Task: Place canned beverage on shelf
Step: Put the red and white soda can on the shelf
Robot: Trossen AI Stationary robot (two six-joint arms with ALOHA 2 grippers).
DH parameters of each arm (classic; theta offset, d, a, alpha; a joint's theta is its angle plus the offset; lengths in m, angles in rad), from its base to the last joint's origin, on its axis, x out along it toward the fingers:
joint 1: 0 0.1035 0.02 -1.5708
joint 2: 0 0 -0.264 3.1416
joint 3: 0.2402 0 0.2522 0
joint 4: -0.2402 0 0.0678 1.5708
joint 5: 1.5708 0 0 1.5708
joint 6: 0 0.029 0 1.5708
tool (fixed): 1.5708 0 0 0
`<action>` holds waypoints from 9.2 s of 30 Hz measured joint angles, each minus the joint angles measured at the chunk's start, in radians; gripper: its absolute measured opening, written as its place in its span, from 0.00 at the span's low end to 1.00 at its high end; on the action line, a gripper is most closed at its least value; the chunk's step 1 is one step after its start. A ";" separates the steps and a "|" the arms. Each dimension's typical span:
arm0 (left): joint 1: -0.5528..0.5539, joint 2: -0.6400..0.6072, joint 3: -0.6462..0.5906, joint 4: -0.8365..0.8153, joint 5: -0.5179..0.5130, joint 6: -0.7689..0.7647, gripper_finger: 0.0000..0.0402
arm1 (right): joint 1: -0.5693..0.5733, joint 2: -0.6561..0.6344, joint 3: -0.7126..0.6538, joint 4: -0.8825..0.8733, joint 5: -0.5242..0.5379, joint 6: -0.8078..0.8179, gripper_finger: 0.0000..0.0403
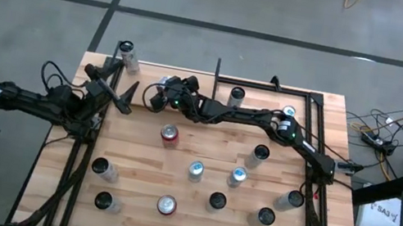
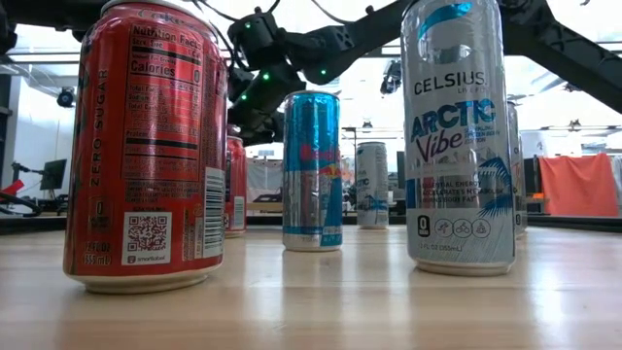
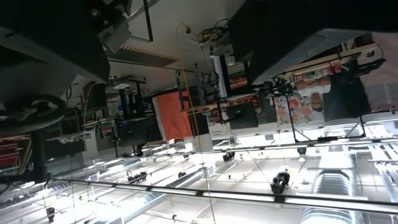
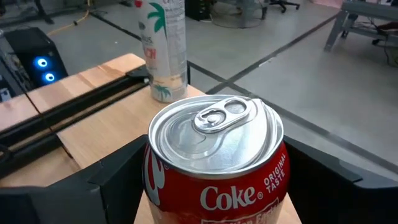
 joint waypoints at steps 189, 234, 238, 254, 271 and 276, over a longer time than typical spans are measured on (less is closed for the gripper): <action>-0.350 0.324 0.155 -0.395 -0.040 -0.794 0.00 | 0.087 -0.488 -0.175 -0.492 -0.379 -0.409 0.02; 0.468 0.878 0.741 -1.297 0.594 -0.358 0.00 | 0.095 -0.989 -0.988 0.069 -0.431 -0.276 0.02; 0.529 0.901 0.740 -1.302 0.612 -0.321 0.00 | 0.095 -0.989 -0.988 0.063 -0.431 -0.286 0.02; 0.617 0.984 0.739 -1.265 0.612 -0.262 0.00 | 0.094 -0.988 -0.988 0.052 -0.430 -0.314 0.02; 0.651 0.853 0.788 -1.173 0.630 -0.197 0.00 | 0.092 -0.975 -0.989 0.069 -0.429 -0.340 0.02; 0.711 0.907 0.791 -1.091 0.629 -0.201 0.00 | 0.092 -0.974 -0.989 0.075 -0.430 -0.339 0.02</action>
